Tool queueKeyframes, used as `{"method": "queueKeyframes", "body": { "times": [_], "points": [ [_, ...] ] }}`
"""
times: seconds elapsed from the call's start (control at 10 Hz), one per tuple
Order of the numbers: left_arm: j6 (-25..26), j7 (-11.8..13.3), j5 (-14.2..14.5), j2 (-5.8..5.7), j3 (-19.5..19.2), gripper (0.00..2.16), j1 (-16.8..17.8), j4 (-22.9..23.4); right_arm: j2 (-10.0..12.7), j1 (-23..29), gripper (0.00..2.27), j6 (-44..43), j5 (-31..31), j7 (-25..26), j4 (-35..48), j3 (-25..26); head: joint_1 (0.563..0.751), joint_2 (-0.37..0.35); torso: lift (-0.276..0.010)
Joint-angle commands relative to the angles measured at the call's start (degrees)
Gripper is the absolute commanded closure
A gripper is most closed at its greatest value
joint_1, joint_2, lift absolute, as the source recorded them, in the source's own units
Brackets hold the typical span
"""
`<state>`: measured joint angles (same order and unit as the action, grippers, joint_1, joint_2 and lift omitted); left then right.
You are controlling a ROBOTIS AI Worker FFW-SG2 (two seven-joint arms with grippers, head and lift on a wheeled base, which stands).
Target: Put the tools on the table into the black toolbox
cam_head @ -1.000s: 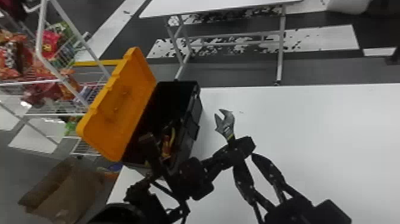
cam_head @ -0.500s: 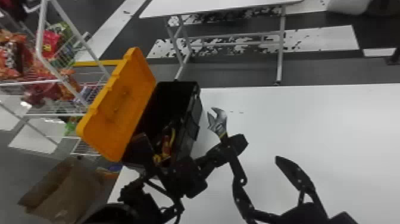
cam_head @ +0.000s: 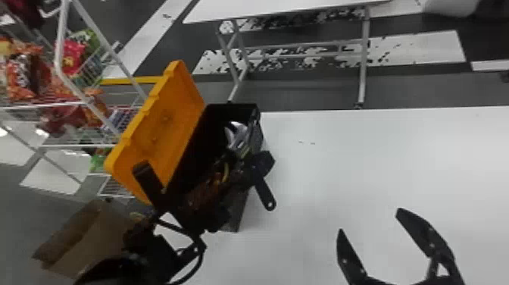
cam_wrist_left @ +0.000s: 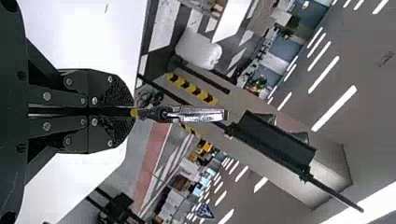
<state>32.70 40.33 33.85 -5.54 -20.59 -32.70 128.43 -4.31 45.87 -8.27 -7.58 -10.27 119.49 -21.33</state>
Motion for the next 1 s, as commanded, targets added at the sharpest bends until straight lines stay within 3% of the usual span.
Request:
{"method": "queueKeyframes", "body": {
  "times": [0.0,0.2,0.3,0.5,0.9],
  "points": [
    [-3.7,-0.9,-3.4,0.00,-0.8,2.14,1.1,-0.8,0.0,1.2,0.18,-2.1,1.8,-0.1,-0.7,1.9,0.695,0.350,-0.075],
    [-4.4,-1.7,-6.1,0.00,-2.4,2.14,4.4,-2.6,0.1,2.1,0.18,-5.0,2.5,-0.1,-1.8,3.1,0.695,0.350,-0.075],
    [-4.8,-3.5,-9.2,0.09,-2.4,2.14,5.6,-3.3,0.1,2.7,0.18,-6.7,2.8,-0.2,-2.2,3.8,0.695,0.350,-0.075],
    [-10.4,-6.8,-15.3,0.18,-1.8,2.14,7.1,-5.7,0.1,3.5,0.18,-8.3,3.3,-0.3,-2.4,4.8,0.695,0.350,-0.075],
    [-18.5,-11.9,-22.5,0.18,0.2,2.14,10.5,-13.6,0.1,3.9,0.18,-9.5,3.7,-0.3,-3.2,6.0,0.695,0.350,-0.075]
  ]
}}
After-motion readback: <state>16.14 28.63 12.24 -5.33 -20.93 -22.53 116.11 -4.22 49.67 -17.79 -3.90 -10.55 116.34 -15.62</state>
